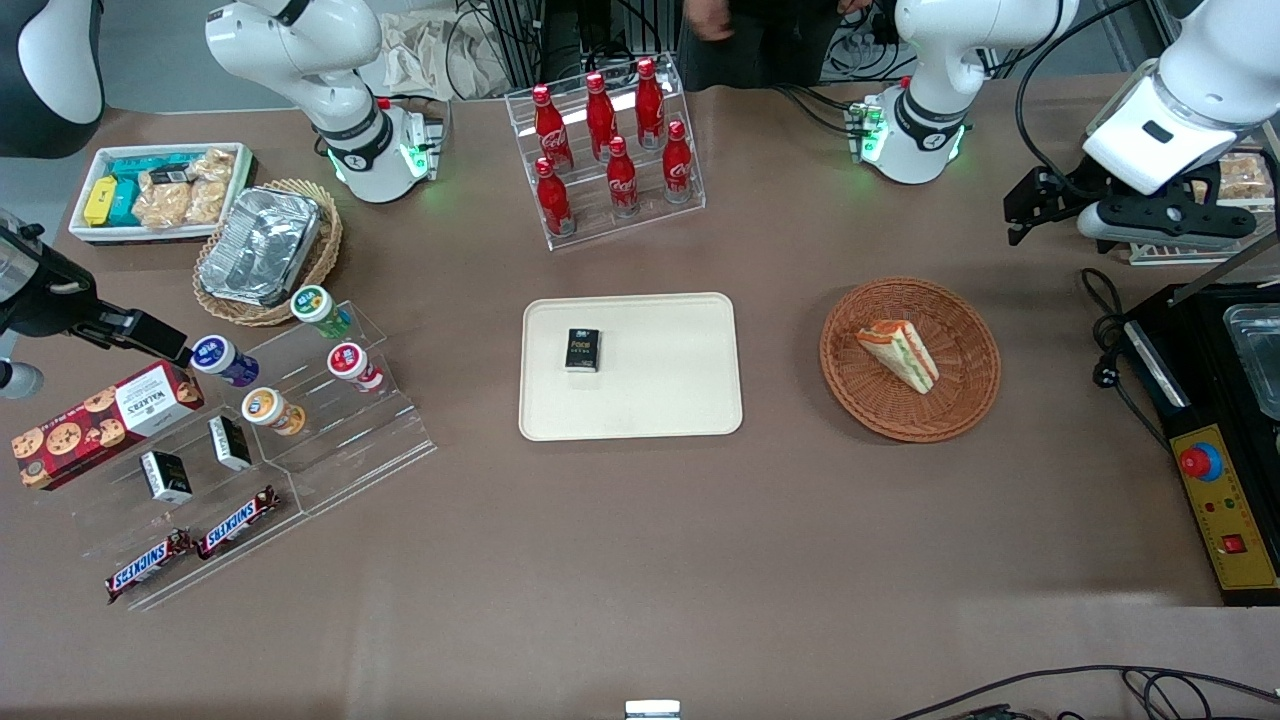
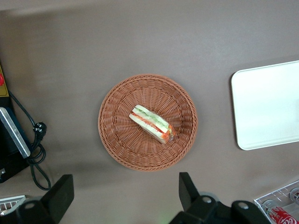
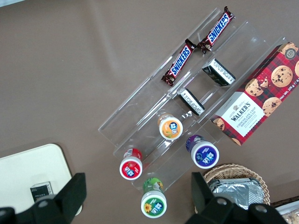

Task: Place sandwich from basket to tray
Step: 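Move the left gripper over the sandwich in the wicker basket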

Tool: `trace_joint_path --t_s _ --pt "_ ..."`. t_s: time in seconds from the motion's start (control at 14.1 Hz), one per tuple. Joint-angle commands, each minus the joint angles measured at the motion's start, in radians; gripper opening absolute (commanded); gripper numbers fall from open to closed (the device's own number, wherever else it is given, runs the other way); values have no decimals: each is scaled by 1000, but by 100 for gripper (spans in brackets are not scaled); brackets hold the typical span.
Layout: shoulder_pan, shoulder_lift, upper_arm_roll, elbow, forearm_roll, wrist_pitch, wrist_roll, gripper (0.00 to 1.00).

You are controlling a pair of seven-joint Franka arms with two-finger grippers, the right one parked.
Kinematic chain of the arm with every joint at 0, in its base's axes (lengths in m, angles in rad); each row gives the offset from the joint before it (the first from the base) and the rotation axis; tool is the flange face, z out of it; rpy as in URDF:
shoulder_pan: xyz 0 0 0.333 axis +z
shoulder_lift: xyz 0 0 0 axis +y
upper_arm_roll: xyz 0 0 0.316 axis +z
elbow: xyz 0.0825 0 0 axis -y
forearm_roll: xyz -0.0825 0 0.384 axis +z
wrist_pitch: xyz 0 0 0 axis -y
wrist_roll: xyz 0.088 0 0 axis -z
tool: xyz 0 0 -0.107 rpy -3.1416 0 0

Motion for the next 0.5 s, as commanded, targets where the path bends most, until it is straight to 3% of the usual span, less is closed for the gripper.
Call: trace_joint_path --t_s 0.0,0.43 --pt "-1 15 3 26 13 -31 14 100" --pt "28 24 15 24 28 -31 -34 100"
